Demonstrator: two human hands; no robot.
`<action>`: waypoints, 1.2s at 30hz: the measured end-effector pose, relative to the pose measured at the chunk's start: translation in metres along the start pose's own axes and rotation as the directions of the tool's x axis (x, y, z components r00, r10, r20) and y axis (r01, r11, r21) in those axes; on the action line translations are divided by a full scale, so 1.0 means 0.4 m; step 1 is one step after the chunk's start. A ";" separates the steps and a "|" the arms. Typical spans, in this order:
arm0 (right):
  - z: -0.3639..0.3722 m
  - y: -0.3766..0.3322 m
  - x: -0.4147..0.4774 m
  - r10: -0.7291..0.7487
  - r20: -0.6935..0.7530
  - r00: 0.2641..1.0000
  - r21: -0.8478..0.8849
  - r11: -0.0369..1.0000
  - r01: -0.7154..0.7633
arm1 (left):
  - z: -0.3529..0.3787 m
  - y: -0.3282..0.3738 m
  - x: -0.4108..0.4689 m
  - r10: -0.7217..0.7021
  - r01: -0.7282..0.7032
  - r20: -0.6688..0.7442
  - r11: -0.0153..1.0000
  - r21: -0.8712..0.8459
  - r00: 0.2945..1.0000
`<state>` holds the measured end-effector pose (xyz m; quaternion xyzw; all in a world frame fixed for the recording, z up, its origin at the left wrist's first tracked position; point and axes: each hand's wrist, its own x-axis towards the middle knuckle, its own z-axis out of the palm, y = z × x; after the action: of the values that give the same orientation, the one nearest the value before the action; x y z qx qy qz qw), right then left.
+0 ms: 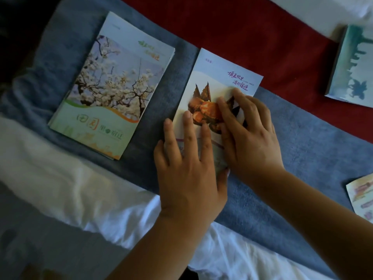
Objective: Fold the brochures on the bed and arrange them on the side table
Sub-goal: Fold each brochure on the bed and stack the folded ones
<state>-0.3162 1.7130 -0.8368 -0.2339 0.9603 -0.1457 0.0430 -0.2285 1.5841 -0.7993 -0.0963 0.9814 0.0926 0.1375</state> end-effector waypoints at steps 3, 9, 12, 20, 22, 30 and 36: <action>-0.001 -0.025 0.012 0.003 0.041 0.999 0.021 1.000 -0.004 | -0.017 -0.011 0.004 -0.015 0.015 -0.035 1.000 0.004 0.999; 0.013 -0.121 0.064 -0.022 0.080 0.997 0.112 0.994 0.013 | -0.065 -0.109 0.013 0.003 0.000 -0.155 1.000 0.019 0.988; 0.028 -0.178 0.102 -0.064 0.056 0.996 0.159 0.986 0.055 | -0.083 -0.187 0.017 0.018 -0.014 -0.183 1.000 0.023 0.983; 0.071 -0.331 0.215 -0.143 0.087 0.986 0.212 0.970 0.122 | -0.117 -0.385 0.049 -0.058 0.044 -0.218 0.997 -0.065 0.974; 0.079 -0.346 0.230 -0.143 0.108 0.984 0.182 0.976 0.122 | -0.111 -0.409 0.061 -0.039 0.022 -0.201 0.996 -0.087 0.979; 0.085 -0.350 0.235 -0.144 0.126 0.982 0.073 0.988 0.136 | -0.076 -0.455 0.082 0.012 -0.028 -0.148 0.994 -0.108 0.989; 0.058 -0.363 0.264 -0.110 0.221 0.969 -0.030 0.992 0.119 | -0.055 -0.480 0.083 0.086 -0.088 -0.048 0.995 -0.036 0.995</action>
<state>-0.3430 1.5351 -0.8168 -0.3043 0.9376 -0.1008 0.1349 -0.2241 1.3890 -0.8179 -0.0581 0.9857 0.1148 0.1087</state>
